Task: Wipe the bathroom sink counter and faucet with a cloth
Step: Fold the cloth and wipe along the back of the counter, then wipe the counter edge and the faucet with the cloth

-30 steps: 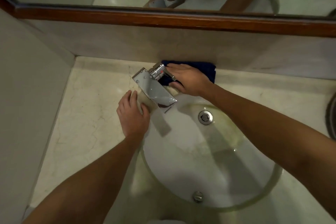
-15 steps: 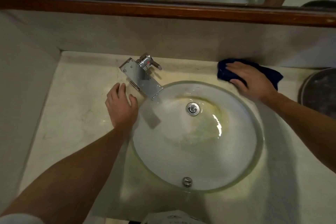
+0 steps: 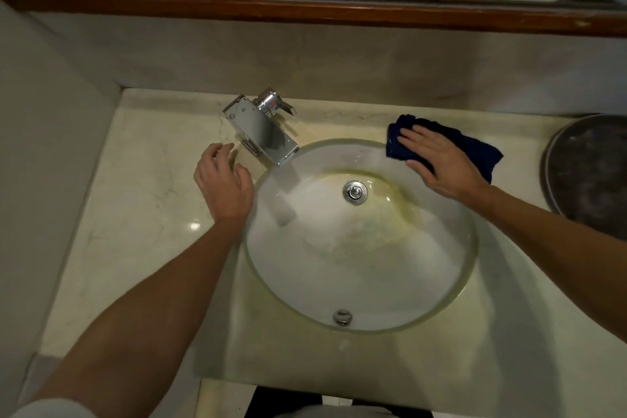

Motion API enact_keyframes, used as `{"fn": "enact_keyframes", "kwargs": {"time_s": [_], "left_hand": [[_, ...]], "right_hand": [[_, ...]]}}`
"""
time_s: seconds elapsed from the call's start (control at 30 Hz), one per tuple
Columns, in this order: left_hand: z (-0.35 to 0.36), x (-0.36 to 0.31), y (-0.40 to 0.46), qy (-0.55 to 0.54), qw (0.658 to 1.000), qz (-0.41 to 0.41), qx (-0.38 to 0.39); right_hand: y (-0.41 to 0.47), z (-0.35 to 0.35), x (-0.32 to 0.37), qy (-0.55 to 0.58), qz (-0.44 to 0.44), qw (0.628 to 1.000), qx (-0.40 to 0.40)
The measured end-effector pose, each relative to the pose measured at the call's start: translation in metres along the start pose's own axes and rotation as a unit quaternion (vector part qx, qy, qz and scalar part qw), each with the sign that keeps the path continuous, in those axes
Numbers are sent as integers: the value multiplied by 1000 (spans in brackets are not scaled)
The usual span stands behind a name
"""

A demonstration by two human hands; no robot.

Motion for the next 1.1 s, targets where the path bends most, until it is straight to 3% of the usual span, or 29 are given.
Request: {"fn": "enact_keyframes", "kwargs": {"time_s": [0.1,0.23,0.47,0.7,0.9,1.1], "left_hand": [[-6,-30,-17,-21,999,-18,-24],[28,-91,-68,-50,996,11,74],[71,-131,-163,-56,977,-47,201],[68,-154,-221,-21,962,-105,251],[75,-171,-239,-50,940,-99,323],[74,-184,-249,-90,937,-85,325]], "right_hand": [[-2,-1,-4,-44,-81,995,33],[15,-9,-22,-52,-120,989,65],[41,-23,-53,-16,-129,989,74],[22,-20,-50,58,-39,997,42],[-38,-18,-49,62,-2,998,22],[-130,-10,-33,51,22,998,14]]}}
Point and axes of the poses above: each hand's wrist, its own y-axis towards the middle knuckle, its own z-axis out of the palm, x = y × z, the point moved 10 cm from there along y, towards the middle knuckle, and after that the axes turned 13 degrees about z, right-handed, at the moved point
